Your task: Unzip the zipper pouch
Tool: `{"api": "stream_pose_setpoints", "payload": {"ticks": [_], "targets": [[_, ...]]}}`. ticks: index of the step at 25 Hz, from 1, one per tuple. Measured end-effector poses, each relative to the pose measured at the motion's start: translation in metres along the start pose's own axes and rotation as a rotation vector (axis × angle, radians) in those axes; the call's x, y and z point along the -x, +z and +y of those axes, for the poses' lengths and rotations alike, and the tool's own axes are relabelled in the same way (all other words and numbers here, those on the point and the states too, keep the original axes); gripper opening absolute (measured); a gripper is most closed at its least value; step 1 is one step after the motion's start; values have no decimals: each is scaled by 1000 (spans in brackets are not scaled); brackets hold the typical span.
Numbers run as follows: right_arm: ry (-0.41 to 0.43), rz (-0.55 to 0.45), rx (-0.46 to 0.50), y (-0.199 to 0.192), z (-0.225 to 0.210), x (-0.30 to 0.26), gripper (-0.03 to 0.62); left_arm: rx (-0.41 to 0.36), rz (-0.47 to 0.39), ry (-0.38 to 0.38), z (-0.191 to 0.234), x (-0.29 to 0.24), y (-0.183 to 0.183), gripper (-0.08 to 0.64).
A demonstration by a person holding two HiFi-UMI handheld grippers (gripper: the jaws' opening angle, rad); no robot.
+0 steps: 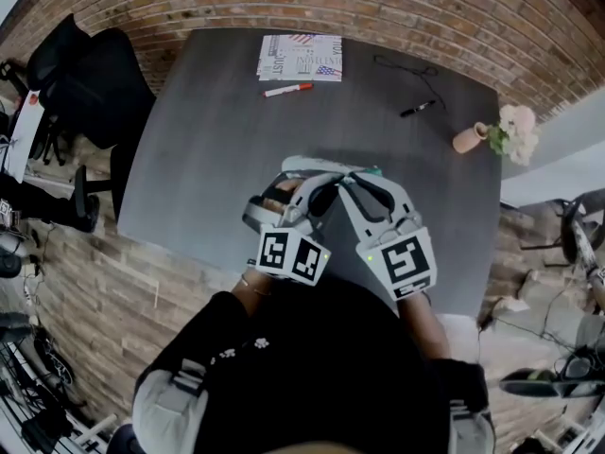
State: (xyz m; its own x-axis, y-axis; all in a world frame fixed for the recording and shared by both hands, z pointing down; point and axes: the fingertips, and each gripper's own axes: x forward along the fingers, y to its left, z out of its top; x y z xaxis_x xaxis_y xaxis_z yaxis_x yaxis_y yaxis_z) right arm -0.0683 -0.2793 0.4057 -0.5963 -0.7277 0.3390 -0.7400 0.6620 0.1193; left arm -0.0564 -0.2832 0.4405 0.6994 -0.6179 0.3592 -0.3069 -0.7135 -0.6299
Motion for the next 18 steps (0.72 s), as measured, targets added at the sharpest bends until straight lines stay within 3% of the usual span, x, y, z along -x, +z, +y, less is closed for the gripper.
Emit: {"api": "stream_pose_setpoints", "payload": {"ticks": [9,15,18], "targets": [[-32,3,-52,-8,-7,10,29,-96,47,8,-5,-1,-7,15],[-7,9,-118,-19,-8,8,26,-175,57,12,-6,0,-7,15],[-11,10,-123,-21,-7,7,19,-180,50,5,-9,0,-5,15]]}}
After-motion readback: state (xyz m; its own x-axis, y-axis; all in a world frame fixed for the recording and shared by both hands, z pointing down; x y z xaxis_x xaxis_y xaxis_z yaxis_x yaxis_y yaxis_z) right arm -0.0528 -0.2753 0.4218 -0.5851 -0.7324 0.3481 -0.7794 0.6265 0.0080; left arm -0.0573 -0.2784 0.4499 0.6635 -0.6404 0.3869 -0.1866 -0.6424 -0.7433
